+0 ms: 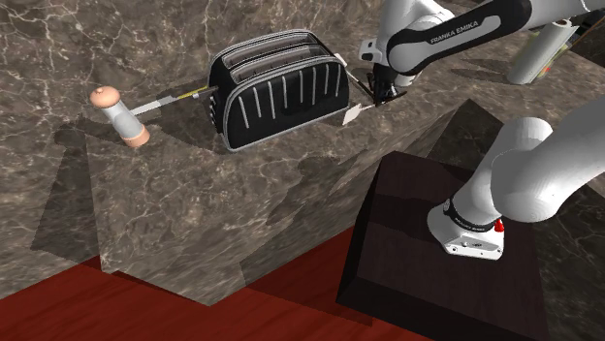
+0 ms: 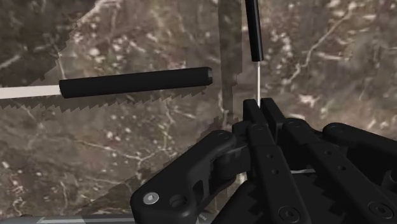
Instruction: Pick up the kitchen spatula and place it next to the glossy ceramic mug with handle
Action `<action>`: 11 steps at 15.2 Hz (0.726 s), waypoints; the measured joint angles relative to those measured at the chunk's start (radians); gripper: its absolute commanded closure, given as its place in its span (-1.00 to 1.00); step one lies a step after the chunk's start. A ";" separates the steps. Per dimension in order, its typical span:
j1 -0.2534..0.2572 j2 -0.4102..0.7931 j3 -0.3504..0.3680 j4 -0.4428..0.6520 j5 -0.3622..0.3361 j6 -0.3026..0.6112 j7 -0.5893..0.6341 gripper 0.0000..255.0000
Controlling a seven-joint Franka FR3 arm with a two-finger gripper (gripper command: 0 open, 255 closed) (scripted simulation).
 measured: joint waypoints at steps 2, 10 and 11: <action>0.000 0.002 0.000 0.001 0.001 0.001 -0.001 -1.00; 0.001 -0.021 0.011 0.022 0.000 -0.045 0.004 -1.00; 0.000 -0.037 0.017 0.038 0.000 -0.077 0.004 -1.00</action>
